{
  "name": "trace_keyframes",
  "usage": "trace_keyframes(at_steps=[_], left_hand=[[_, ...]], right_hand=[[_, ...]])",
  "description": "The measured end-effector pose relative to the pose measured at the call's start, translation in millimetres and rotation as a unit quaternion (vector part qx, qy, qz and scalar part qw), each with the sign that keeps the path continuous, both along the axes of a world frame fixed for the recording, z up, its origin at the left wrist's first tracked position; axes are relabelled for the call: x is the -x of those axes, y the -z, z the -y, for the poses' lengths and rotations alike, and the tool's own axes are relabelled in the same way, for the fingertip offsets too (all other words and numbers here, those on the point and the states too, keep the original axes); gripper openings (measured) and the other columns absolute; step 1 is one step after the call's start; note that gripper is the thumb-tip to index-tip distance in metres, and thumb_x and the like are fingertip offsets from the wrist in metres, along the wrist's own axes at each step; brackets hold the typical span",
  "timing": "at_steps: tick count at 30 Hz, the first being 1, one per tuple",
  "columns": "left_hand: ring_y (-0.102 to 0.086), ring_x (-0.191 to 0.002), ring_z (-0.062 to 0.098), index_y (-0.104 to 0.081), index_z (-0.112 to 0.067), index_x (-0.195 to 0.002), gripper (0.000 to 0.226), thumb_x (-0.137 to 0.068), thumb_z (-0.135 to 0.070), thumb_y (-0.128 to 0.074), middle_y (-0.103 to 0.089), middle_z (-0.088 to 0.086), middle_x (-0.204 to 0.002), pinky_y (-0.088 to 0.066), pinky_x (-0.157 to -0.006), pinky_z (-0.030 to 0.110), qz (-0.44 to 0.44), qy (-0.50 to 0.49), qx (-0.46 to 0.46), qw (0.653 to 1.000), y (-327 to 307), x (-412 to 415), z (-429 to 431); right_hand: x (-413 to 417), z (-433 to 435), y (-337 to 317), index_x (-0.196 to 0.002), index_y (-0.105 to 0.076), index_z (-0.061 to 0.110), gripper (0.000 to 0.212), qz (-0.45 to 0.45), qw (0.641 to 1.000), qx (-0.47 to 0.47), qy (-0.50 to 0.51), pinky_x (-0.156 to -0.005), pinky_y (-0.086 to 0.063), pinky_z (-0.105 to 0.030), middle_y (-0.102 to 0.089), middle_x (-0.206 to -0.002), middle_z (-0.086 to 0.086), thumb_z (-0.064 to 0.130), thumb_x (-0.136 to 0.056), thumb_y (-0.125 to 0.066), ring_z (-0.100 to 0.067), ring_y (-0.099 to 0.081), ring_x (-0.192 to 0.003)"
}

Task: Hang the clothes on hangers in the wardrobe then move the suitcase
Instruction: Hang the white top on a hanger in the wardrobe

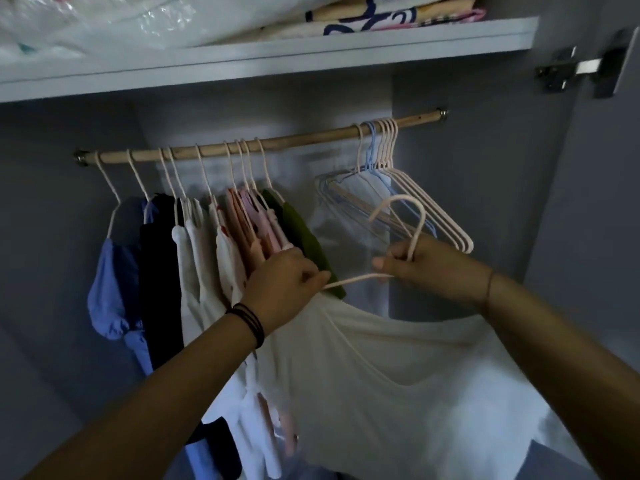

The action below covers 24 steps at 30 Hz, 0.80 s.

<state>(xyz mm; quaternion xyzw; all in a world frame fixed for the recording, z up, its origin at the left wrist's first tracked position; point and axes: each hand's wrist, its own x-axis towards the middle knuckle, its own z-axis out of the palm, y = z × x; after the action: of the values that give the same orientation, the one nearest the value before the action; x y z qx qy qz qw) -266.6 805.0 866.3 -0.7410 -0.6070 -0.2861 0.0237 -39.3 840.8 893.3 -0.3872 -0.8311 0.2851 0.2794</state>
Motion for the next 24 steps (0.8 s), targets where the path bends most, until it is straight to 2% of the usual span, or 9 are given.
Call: trace_keyframes(at_steps=[2,5,7,12,16,17,19,21,24], left_hand=[[-0.055,-0.074,0.025,-0.069,-0.001,-0.082,0.044,-0.095,-0.038,-0.049,-0.056,0.021,-0.081,-0.043,-0.074,0.041,0.108,0.031,0.067,0.991,1.8,3.9,0.9],[-0.058,-0.077,0.022,-0.068,0.000,-0.092,0.056,-0.092,-0.048,-0.041,-0.061,0.025,-0.090,-0.044,-0.072,0.031,0.201,0.018,0.127,0.971,8.1,18.0,7.6],[-0.056,-0.073,0.019,-0.066,0.004,-0.090,0.062,-0.085,-0.052,-0.040,-0.060,0.027,-0.086,-0.042,-0.069,0.023,0.217,0.023,0.117,0.969,11.5,29.1,12.5],[-0.064,-0.082,0.006,-0.073,-0.020,-0.089,0.018,-0.092,-0.020,-0.055,-0.071,0.000,-0.088,-0.047,-0.073,0.011,0.234,0.086,0.080,0.965,8.9,46.1,26.9],[-0.061,-0.073,0.007,-0.069,-0.011,-0.083,0.021,-0.090,-0.024,-0.054,-0.066,0.003,-0.080,-0.044,-0.067,0.012,0.175,0.099,0.066,0.977,6.3,49.3,34.4],[-0.061,-0.075,0.004,-0.069,-0.016,-0.082,0.019,-0.090,-0.024,-0.054,-0.066,0.000,-0.082,-0.044,-0.069,0.011,0.185,0.093,0.053,0.977,5.3,53.3,37.2],[-0.063,-0.078,0.000,-0.071,-0.026,-0.083,0.016,-0.088,-0.027,-0.055,-0.068,-0.007,-0.087,-0.046,-0.072,0.011,0.206,0.071,0.024,0.976,5.0,68.4,43.2],[-0.063,-0.073,-0.003,-0.070,-0.032,-0.085,0.009,-0.088,-0.033,-0.061,-0.070,-0.008,-0.083,-0.047,-0.071,0.010,0.216,0.053,0.002,0.975,5.1,85.6,51.1],[-0.061,-0.067,-0.002,-0.072,-0.035,-0.081,0.015,-0.088,-0.025,-0.063,-0.070,-0.004,-0.075,-0.048,-0.067,0.012,0.251,0.046,-0.007,0.967,2.8,102.4,62.8]], right_hand=[[-1.8,-2.8,-11.3,-0.070,-0.062,0.002,0.037,-0.023,0.999,0.026,-0.012,-0.047,-0.034,-0.014,-0.042,-0.053,-0.002,0.031,-0.092,-0.055,-0.005,-0.038,-0.045],[-12.1,-11.4,-21.7,-0.076,-0.065,0.003,0.032,-0.064,0.995,0.077,-0.011,-0.039,-0.030,-0.013,-0.040,-0.050,0.000,0.029,-0.092,-0.055,-0.004,-0.035,-0.039],[-17.0,-17.5,-25.3,-0.087,-0.066,-0.004,0.036,-0.071,0.991,0.110,-0.018,-0.037,-0.029,-0.014,-0.041,-0.046,0.003,0.030,-0.091,-0.055,-0.006,-0.034,-0.039],[-13.8,-19.1,-30.1,-0.083,-0.066,0.002,0.038,-0.073,0.985,0.146,-0.057,-0.037,-0.024,-0.017,-0.035,-0.050,-0.002,0.038,-0.081,-0.056,-0.010,-0.029,-0.041],[4.7,-12.2,-35.5,-0.078,-0.063,0.006,0.027,-0.076,0.975,0.161,-0.129,-0.038,-0.027,-0.016,-0.039,-0.051,-0.004,0.031,-0.083,-0.055,-0.009,-0.033,-0.040],[5.3,-13.3,-37.0,-0.085,-0.064,0.003,0.028,-0.085,0.974,0.155,-0.139,-0.041,-0.034,-0.015,-0.047,-0.055,-0.004,0.030,-0.083,-0.054,-0.008,-0.042,-0.043],[-2.5,-19.6,-37.6,-0.099,-0.066,0.000,0.031,-0.096,0.977,0.122,-0.144,-0.060,-0.049,-0.015,-0.068,-0.077,-0.006,0.026,-0.087,-0.054,-0.009,-0.064,-0.066],[-17.6,-27.3,-33.0,-0.104,-0.068,0.002,0.026,-0.095,0.987,0.068,-0.108,-0.078,-0.053,-0.022,-0.072,-0.097,-0.011,0.020,-0.090,-0.055,-0.013,-0.066,-0.089],[-43.3,-40.4,-19.3,-0.092,-0.073,0.012,0.022,-0.071,0.996,0.019,-0.055,-0.076,-0.051,-0.022,-0.071,-0.088,-0.010,0.028,-0.087,-0.059,-0.010,-0.063,-0.084]])
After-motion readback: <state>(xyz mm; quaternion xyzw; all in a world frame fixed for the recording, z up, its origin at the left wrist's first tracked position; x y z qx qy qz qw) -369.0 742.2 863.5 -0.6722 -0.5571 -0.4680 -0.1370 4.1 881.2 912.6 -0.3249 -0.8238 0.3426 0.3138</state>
